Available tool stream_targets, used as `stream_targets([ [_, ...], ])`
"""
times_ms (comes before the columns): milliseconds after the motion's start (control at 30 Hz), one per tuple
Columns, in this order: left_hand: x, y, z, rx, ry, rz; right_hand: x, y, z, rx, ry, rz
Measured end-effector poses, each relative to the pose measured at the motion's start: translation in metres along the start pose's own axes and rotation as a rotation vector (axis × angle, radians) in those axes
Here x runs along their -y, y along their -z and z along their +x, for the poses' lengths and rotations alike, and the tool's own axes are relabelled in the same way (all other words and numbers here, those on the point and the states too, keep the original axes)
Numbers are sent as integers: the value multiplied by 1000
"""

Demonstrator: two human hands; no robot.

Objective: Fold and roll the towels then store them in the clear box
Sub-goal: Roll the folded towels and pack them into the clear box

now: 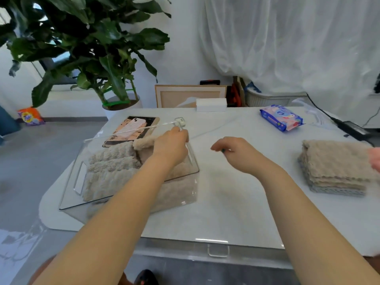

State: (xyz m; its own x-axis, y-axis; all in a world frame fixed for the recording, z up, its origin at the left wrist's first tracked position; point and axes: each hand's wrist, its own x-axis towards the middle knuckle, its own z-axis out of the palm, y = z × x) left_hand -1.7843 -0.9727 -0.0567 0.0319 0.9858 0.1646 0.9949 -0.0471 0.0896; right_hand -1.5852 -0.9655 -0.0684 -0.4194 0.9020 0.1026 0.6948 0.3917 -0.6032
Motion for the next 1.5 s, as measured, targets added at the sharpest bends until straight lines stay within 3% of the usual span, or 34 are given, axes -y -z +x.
stream_targets([
  [200,-60,-2,2,-66,-99,-452,-61,36,-35,-109,-306,-35],
  [300,-99,-14,0,19,-201,-524,-92,49,-55,-174,-457,-29],
  [400,-153,-40,6,146,-284,-540,-134,63,-83,-372,-603,-34],
  [600,-244,-100,22,405,-177,-698,-205,93,-126,-666,-899,39],
  [767,-306,-129,40,506,-74,-739,-248,115,-126,-649,-1008,237],
  [933,-339,-143,53,552,193,-1221,-265,118,-122,-584,-916,347],
  [1033,-340,-151,56,472,247,-1319,-267,116,-130,-630,-791,472],
  [1233,-336,-155,43,356,200,-1490,-257,111,-145,-647,-558,532],
  [1333,-332,-149,41,383,198,-1572,-255,109,-148,-644,-535,577],
  [1500,-311,-121,38,469,-78,-1496,-233,113,-143,-650,-537,518],
])
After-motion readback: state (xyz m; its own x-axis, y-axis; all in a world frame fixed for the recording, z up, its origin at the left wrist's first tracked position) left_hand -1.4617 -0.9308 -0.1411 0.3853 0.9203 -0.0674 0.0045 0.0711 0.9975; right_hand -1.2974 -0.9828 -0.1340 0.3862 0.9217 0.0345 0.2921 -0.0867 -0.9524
